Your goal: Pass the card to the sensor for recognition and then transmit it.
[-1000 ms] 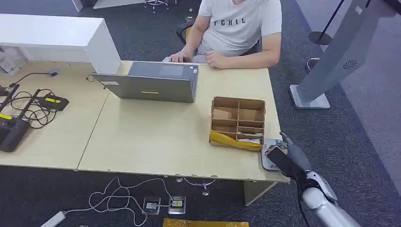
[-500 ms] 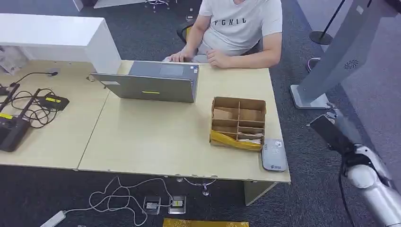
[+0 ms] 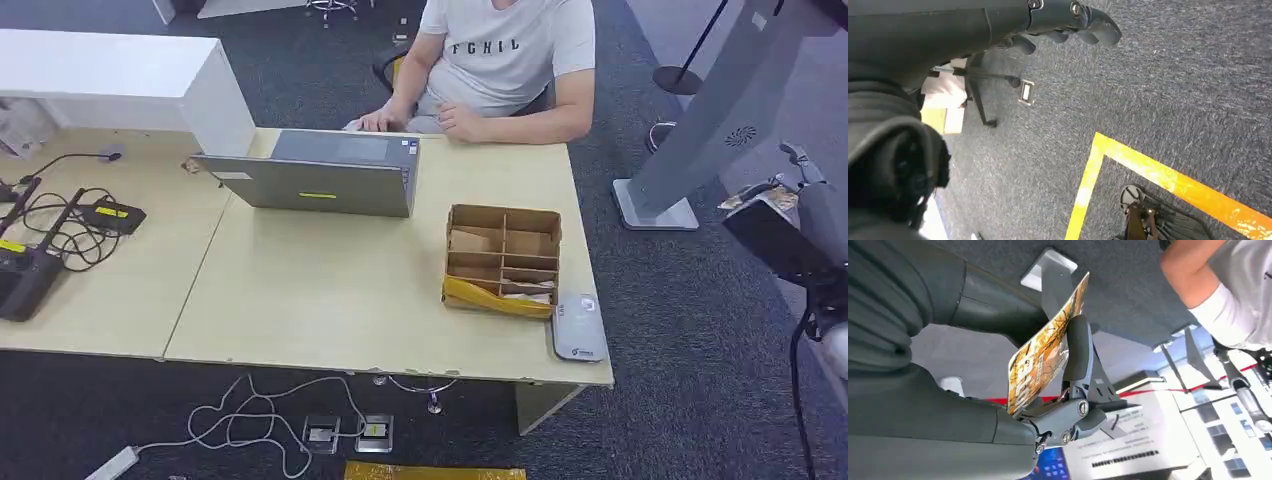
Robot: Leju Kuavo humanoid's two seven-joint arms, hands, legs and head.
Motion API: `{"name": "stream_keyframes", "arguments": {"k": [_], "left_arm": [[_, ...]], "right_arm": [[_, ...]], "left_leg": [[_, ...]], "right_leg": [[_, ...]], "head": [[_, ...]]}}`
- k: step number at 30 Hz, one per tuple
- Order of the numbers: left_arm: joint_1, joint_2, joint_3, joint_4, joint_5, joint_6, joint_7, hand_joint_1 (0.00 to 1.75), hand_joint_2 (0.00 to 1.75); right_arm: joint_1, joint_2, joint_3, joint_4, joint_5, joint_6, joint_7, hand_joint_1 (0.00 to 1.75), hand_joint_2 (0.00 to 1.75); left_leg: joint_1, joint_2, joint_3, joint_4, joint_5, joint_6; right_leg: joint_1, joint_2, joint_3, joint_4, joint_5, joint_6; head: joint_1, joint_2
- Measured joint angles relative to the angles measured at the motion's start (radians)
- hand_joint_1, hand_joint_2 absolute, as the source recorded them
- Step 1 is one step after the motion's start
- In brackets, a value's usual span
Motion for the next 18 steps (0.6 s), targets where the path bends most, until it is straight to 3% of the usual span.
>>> {"name": "stream_keyframes", "arguments": {"k": [9, 18], "left_arm": [[-0.004, -0.003, -0.018, 0.000, -0.008, -0.003, 0.006, 0.00, 0.00], [-0.009, -0.008, -0.043, 0.000, -0.026, -0.012, -0.003, 0.00, 0.00]], "right_arm": [[-0.006, 0.082, 0.008, -0.053, 0.086, 0.047, -0.028, 1.75, 1.75], [-0.091, 0.176, 0.088, -0.068, 0.124, 0.052, -0.026, 1.75, 1.75]], "left_leg": [[0.000, -0.001, -0.001, 0.000, 0.000, 0.000], [0.001, -0.001, -0.001, 0.000, 0.001, -0.001]], "right_leg": [[0.000, -0.001, 0.000, 0.000, 0.000, 0.000], [0.001, -0.001, 0.000, 0.000, 0.000, 0.000]], "head": [[0.000, 0.000], [0.000, 0.000]]}}
